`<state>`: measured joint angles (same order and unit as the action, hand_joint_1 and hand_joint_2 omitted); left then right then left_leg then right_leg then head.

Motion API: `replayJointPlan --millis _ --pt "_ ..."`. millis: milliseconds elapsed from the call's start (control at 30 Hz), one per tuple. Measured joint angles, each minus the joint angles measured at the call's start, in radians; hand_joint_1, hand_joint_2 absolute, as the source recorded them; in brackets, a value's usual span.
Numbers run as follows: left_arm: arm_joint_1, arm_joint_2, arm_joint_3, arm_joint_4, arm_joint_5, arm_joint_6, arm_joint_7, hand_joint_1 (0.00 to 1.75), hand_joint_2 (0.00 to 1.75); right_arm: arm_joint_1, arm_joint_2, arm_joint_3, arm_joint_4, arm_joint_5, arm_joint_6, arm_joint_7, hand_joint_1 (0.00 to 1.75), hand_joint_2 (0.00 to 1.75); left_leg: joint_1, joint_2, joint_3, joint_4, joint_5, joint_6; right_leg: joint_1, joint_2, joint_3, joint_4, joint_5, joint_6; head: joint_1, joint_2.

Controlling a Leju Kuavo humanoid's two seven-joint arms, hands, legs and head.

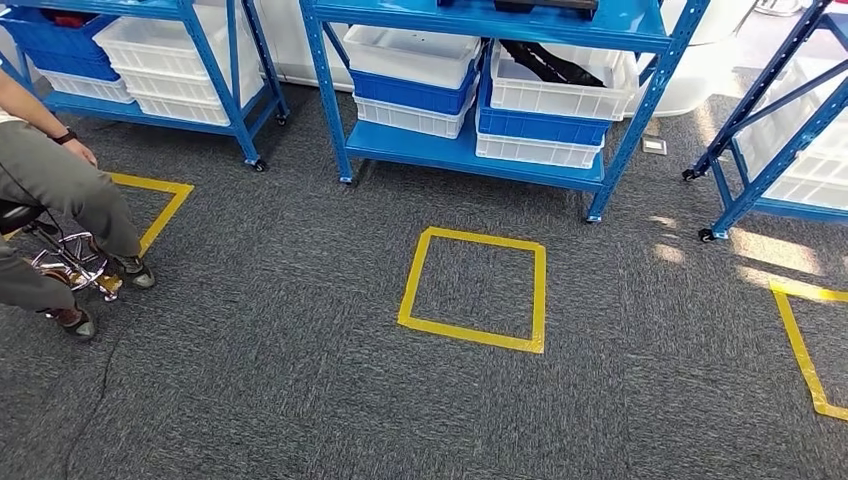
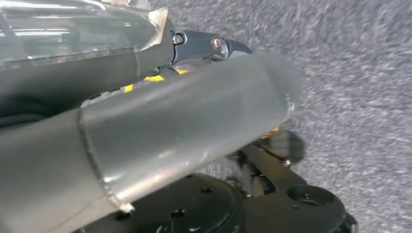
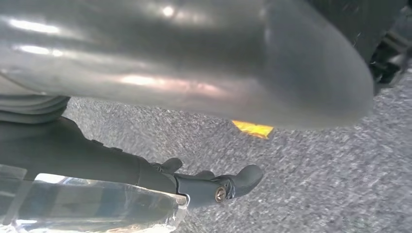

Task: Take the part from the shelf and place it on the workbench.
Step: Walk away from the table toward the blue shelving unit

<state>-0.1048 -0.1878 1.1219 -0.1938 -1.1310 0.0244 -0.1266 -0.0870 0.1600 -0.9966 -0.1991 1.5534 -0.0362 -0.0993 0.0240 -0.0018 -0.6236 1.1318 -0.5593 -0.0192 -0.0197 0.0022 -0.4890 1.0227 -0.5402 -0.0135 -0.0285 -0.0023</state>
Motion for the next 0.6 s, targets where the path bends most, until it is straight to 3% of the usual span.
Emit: replayJointPlan --millis 67,167,233,300,367,433,467,533,567,600 --pt "0.000 0.001 0.000 0.000 0.000 0.000 0.000 0.00 0.00 -0.002 0.002 0.000 0.000 0.001 0.000 0.000 0.00 0.00 -0.005 0.011 0.009 -0.065 0.064 0.008 0.000 0.000 0.015 -0.003 -0.018 0.014 -0.001 0.000" --pt "-0.001 0.001 0.000 0.000 0.000 0.000 0.000 0.00 0.00 -0.005 0.002 0.000 0.000 0.002 0.000 0.000 0.00 0.00 -0.013 0.010 0.026 -0.087 0.066 0.041 0.008 -0.002 0.036 0.003 -0.021 0.043 -0.001 0.000" --pt "0.000 0.001 0.001 0.000 0.000 0.000 0.000 0.00 0.00 -0.005 0.002 0.001 0.000 0.003 0.000 0.000 0.00 0.00 -0.013 0.006 0.053 -0.100 0.074 0.061 0.009 -0.002 0.026 0.043 -0.027 0.051 0.002 0.000" --pt "-0.002 0.000 0.001 0.000 0.001 0.000 0.000 0.00 0.00 -0.007 0.002 0.001 0.000 0.003 0.000 -0.001 0.00 0.00 -0.013 0.004 0.071 -0.104 0.070 0.073 0.006 -0.002 -0.038 0.149 -0.053 0.046 0.006 0.000" --pt "-0.002 0.000 0.001 0.000 0.001 0.000 0.000 0.00 0.00 -0.006 0.002 0.001 0.000 0.003 0.000 -0.001 0.00 0.00 -0.014 -0.001 0.083 -0.104 0.056 0.078 0.006 -0.002 -0.129 0.258 -0.096 0.038 0.008 0.000" --pt "-0.001 0.000 0.001 0.000 0.001 0.000 0.000 0.00 0.00 -0.001 0.002 0.001 0.000 0.003 0.000 -0.001 0.00 0.00 -0.015 -0.008 0.103 -0.104 0.036 0.077 0.006 -0.002 -0.178 0.263 -0.116 0.042 0.008 0.000" --pt "0.000 -0.001 0.001 0.000 0.001 0.000 0.000 0.00 0.00 0.001 0.002 0.001 0.000 0.004 0.000 -0.001 0.00 0.00 -0.015 -0.011 0.116 -0.104 0.025 0.075 0.006 -0.002 -0.182 0.220 -0.095 0.052 0.008 0.000" --pt "0.002 -0.001 0.001 0.000 0.001 0.000 0.000 0.00 0.00 0.005 0.002 0.001 0.000 0.006 0.000 0.001 0.00 0.00 -0.017 -0.015 0.139 -0.103 0.001 0.067 0.007 -0.004 -0.174 0.104 0.003 0.071 0.010 0.000" --pt "0.002 -0.001 0.002 0.000 0.000 -0.001 0.000 0.00 0.00 0.005 0.001 0.002 0.000 0.007 0.000 0.003 0.00 0.00 -0.019 -0.015 0.148 -0.103 -0.011 0.062 0.010 -0.006 -0.165 0.064 0.048 0.071 0.011 0.000" --pt "0.002 -0.001 0.002 0.000 0.000 -0.001 0.000 0.00 0.00 0.005 0.001 0.004 0.000 0.008 0.000 0.006 0.00 0.00 -0.020 -0.016 0.156 -0.104 -0.021 0.055 0.013 -0.008 -0.158 0.042 0.080 0.063 0.011 0.000"
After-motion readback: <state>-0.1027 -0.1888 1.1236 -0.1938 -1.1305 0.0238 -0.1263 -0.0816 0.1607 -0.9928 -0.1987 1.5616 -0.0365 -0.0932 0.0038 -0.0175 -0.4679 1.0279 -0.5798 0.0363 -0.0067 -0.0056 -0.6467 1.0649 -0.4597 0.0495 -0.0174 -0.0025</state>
